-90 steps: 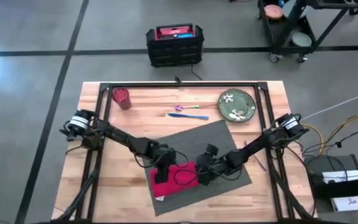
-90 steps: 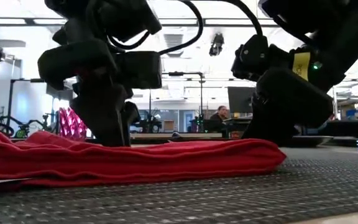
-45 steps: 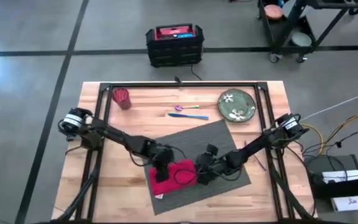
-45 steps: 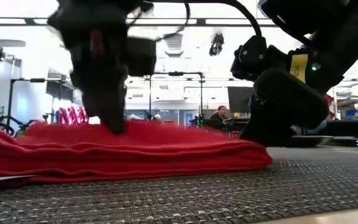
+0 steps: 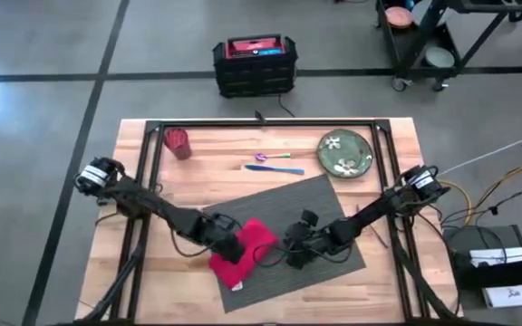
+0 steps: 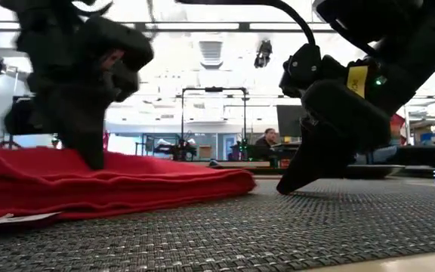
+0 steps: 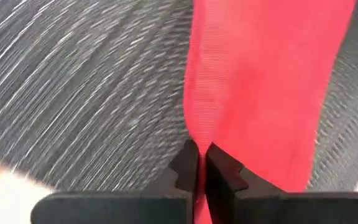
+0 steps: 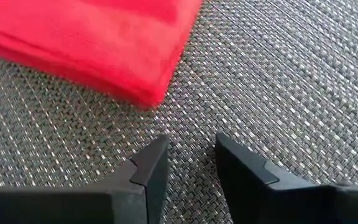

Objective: Set table place
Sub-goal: Put the red napkin on the left side of the gray table mat

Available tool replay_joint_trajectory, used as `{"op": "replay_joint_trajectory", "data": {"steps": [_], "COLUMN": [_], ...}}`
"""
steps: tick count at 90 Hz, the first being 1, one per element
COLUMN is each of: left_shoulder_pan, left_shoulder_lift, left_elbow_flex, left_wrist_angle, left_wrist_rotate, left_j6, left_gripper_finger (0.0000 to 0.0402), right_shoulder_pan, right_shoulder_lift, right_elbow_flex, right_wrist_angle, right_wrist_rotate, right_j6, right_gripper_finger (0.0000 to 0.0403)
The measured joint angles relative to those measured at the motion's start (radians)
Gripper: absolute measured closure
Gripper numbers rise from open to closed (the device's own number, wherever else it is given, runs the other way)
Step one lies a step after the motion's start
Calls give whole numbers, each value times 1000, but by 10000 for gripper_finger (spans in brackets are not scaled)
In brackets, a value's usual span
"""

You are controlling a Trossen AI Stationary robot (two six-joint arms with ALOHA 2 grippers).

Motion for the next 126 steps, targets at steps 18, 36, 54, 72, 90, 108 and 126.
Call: {"op": "replay_joint_trajectory", "data": {"steps": [18, 36, 54, 72, 90, 108, 126], "left_shoulder_pan": [-106, -186, -200, -200, -195, -188, -193], "left_shoulder_lift": [7, 56, 173, 294, 373, 412, 444], "left_elbow_flex": [-14, 12, 102, 283, 523, 604, 593], "left_wrist_angle": [5, 21, -70, -206, -492, -554, -551], "left_wrist_rotate": [-230, -407, -374, -329, -281, -265, -141], "left_j6": [-327, -548, -658, -676, -681, -623, -584], "left_gripper_finger": [402, 402, 401, 401, 401, 401, 393], "right_shoulder_pan": [0, 0, 2, 3, 4, 3, 3], "right_shoulder_lift": [0, -1, -4, -8, -9, -11, -18], "right_elbow_flex": [0, 0, 0, 2, 2, 4, 12], "right_wrist_angle": [2, 1, -12, -31, -33, -35, -42], "right_wrist_rotate": [-1, -2, -13, -29, -32, -28, -36], "right_j6": [0, -48, -134, -188, -244, -316, -358], "right_gripper_finger": [269, 266, 277, 289, 298, 306, 316]}}
